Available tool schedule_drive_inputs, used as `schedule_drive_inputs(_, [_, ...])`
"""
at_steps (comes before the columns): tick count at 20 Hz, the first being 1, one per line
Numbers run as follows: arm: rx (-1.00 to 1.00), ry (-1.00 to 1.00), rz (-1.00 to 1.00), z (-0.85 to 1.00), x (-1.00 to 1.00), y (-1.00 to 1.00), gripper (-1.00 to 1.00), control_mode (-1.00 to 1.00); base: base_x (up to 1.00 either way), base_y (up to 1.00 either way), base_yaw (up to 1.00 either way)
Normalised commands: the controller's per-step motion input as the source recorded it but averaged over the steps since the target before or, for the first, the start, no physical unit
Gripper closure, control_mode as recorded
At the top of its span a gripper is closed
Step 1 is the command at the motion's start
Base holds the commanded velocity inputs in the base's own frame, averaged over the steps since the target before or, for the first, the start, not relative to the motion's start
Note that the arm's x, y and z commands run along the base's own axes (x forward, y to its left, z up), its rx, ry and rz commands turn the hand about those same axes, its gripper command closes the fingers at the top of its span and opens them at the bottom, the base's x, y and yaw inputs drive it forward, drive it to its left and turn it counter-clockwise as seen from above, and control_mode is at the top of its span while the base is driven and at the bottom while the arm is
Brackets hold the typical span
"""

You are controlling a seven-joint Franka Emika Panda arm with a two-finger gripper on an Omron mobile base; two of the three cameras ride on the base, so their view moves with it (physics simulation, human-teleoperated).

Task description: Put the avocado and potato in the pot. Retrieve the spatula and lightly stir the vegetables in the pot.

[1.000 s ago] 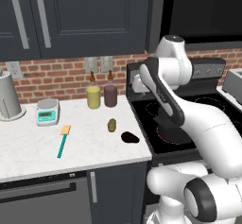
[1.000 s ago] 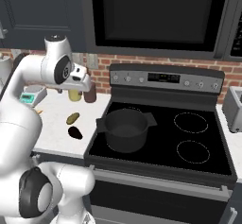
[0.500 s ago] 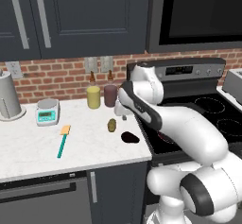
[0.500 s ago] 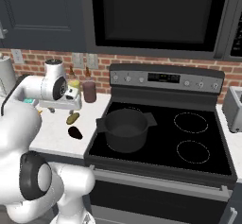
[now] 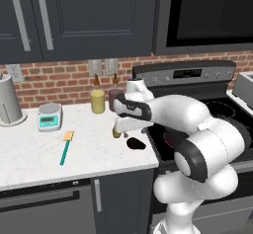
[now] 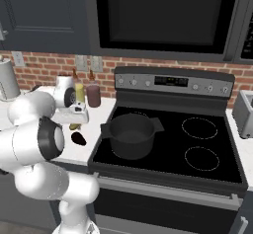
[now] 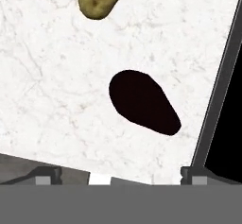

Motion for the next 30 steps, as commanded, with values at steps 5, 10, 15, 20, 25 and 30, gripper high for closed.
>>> schedule_drive_inputs(5, [-0.15,0.0,0.1,-0.69,0.23,0.0,-1.0,-1.0,0.0,0.0,0.0])
schedule_drive_inputs(10, [-0.05,0.0,0.11,-0.41,0.21,0.0,-1.0,-1.0,0.0,0.0,0.0])
schedule_drive_inputs(15, [-0.06,-0.03,0.1,-0.25,0.2,0.0,-1.0,-1.0,0.0,0.0,0.0])
schedule_drive_inputs(20, [0.0,-0.04,0.05,-0.21,-0.14,0.0,-1.0,-1.0,0.0,0.0,0.0])
schedule_drive_inputs(25, [0.0,0.0,0.0,-0.17,-0.39,-0.01,-1.0,-1.0,0.0,0.0,0.0])
schedule_drive_inputs(30, [0.0,0.0,0.0,-0.09,-0.17,-0.01,1.0,-1.0,0.0,0.0,0.0])
